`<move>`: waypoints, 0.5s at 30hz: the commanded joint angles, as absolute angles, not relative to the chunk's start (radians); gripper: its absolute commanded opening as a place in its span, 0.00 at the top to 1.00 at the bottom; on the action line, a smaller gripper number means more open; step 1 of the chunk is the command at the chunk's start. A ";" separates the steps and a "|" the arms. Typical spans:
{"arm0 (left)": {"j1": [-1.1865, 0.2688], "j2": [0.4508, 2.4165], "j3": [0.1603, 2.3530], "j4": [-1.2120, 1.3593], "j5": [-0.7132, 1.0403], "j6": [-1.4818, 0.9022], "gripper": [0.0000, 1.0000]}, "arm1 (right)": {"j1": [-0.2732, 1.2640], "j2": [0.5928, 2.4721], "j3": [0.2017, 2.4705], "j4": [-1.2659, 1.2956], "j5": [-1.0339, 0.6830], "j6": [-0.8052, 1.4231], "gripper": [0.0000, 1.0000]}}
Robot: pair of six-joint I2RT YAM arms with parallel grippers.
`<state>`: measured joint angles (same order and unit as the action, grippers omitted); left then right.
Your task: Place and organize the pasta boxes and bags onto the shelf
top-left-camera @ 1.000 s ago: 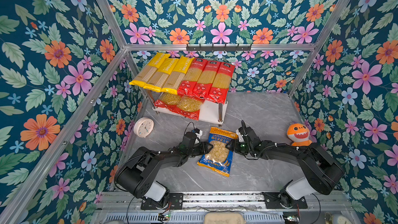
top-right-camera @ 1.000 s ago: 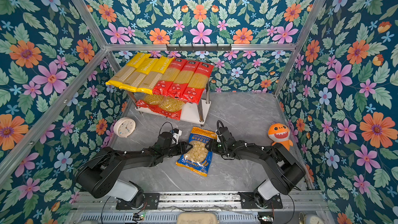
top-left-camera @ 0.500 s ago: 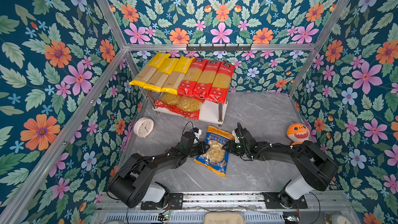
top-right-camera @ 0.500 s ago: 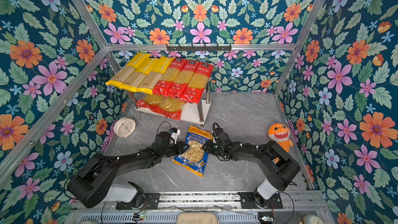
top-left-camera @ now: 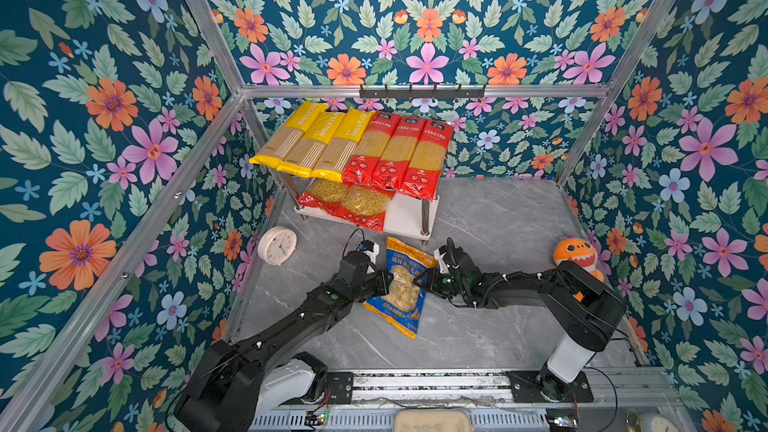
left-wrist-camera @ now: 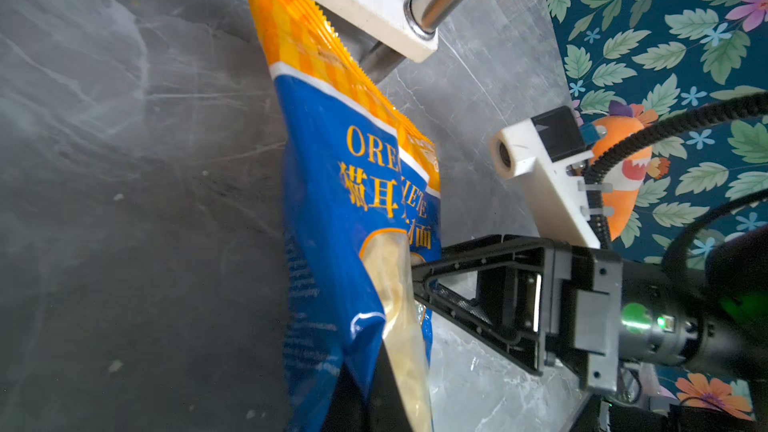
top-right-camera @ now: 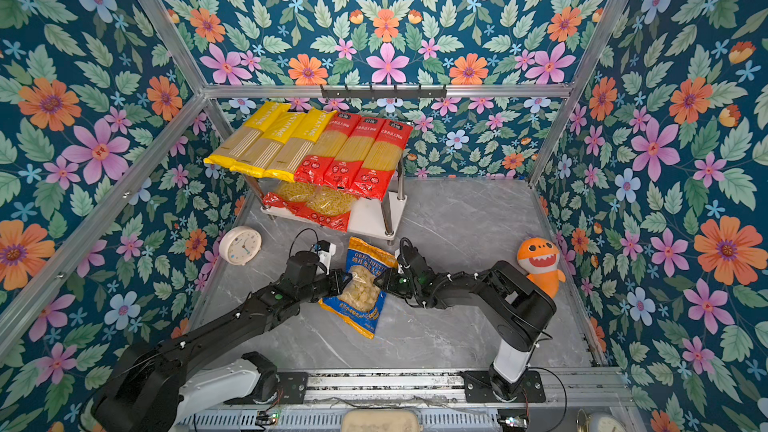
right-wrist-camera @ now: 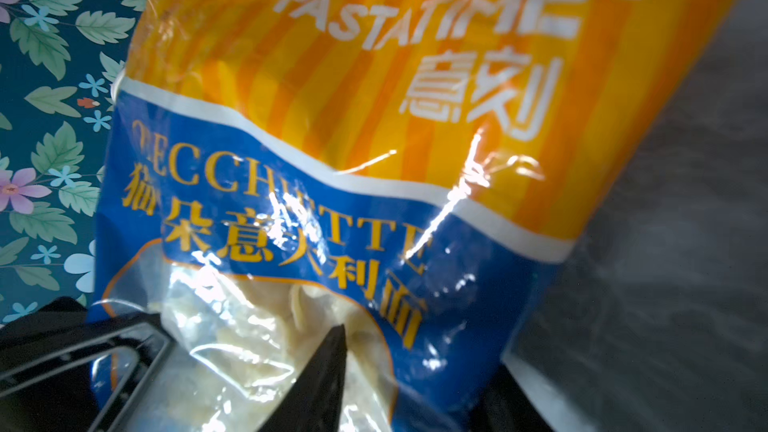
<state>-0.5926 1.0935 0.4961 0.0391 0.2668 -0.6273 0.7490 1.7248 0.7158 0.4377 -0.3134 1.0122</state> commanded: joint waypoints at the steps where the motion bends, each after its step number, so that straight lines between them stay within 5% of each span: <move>1: -0.593 1.047 0.519 0.004 0.223 -0.552 1.00 | 0.750 1.710 0.726 0.474 -0.315 1.016 0.52; 15: -0.594 0.889 0.690 -0.146 0.096 -0.328 1.00 | 0.751 1.686 0.702 0.478 -0.296 1.015 0.49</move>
<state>-0.5953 0.9062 0.6640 -0.2104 0.1413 -0.3866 0.7490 1.6802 0.7006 0.4450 -0.3019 1.0103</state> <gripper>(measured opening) 0.049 0.505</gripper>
